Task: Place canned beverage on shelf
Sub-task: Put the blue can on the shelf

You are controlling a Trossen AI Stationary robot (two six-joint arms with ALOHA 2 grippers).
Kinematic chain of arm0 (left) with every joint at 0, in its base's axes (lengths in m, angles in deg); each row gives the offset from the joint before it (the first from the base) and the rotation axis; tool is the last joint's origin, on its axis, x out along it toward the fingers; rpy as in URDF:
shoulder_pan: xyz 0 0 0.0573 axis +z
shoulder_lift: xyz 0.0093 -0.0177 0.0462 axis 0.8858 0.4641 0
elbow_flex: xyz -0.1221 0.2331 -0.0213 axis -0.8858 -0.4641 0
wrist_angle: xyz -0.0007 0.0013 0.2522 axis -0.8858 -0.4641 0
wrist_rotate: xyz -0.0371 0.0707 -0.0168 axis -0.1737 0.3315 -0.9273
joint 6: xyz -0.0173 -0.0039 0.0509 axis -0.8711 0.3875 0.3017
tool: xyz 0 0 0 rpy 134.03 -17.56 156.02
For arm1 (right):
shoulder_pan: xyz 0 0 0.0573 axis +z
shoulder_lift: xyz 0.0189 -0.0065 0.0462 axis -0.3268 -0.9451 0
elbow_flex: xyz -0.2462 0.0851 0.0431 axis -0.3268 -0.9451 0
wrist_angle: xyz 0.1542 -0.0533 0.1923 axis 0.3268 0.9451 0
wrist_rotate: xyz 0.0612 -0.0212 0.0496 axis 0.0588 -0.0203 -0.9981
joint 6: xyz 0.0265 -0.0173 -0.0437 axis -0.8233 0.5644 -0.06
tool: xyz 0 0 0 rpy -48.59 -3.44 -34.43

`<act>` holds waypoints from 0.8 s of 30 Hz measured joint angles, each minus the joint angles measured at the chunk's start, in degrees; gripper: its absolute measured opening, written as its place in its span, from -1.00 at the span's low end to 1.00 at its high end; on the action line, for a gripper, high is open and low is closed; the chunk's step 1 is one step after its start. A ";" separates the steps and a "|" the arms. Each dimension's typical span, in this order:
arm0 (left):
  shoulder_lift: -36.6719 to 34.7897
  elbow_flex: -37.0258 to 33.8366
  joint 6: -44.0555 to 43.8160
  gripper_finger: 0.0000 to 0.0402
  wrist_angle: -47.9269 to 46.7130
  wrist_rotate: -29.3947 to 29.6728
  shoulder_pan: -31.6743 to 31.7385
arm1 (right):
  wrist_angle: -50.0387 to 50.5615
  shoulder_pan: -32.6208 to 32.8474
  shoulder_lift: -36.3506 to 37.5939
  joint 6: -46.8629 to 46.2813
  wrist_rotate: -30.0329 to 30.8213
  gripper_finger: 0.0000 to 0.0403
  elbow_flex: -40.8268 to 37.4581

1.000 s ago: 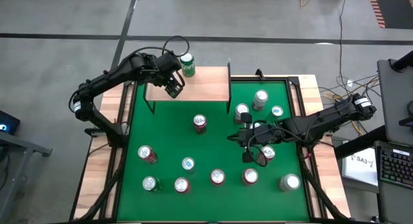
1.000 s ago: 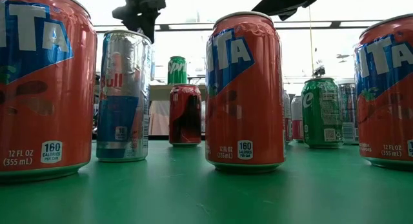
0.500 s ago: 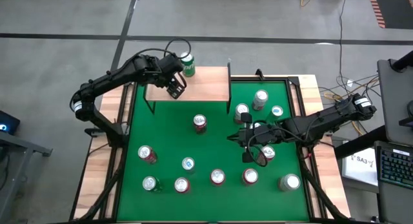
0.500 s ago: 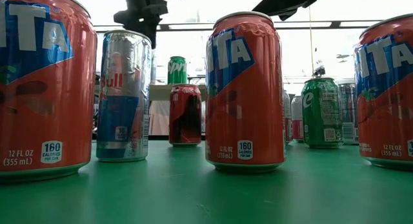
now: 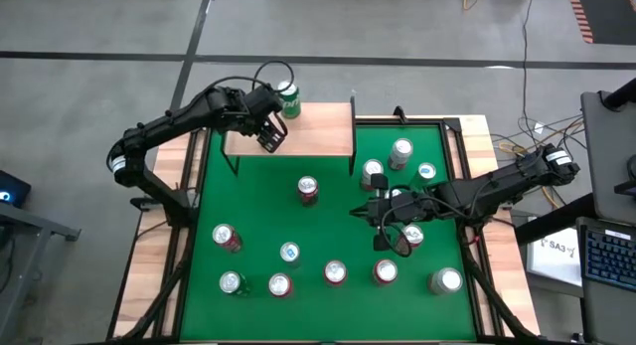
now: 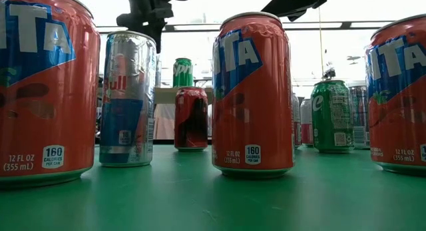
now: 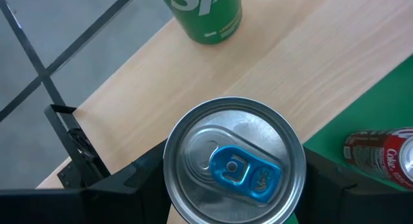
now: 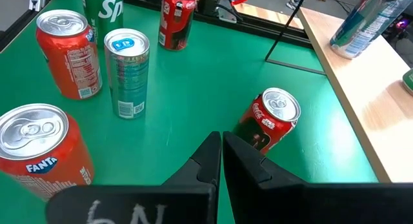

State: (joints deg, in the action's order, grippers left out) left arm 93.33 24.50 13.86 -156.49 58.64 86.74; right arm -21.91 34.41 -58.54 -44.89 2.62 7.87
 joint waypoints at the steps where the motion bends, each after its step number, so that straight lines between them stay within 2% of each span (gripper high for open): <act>1: -0.01 0.00 0.00 0.11 0.03 0.02 0.06 | 0.00 0.00 -0.01 0.02 0.00 -0.95 0.00; 7: 0.09 0.39 0.11 0.12 0.06 -0.06 0.26 | -0.02 0.00 -0.01 0.02 0.00 -0.95 0.00; 13: 0.18 0.39 0.15 0.32 0.08 -0.27 0.27 | 0.00 0.00 -0.06 -0.02 0.00 -0.96 0.00; 24: 0.29 0.37 0.00 0.36 0.59 0.89 0.32 | -0.01 0.00 -0.06 -0.07 0.00 -0.96 0.00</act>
State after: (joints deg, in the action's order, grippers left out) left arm 93.63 24.87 13.86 -155.90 59.53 87.06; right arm -21.92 34.41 -58.60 -44.95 2.62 7.87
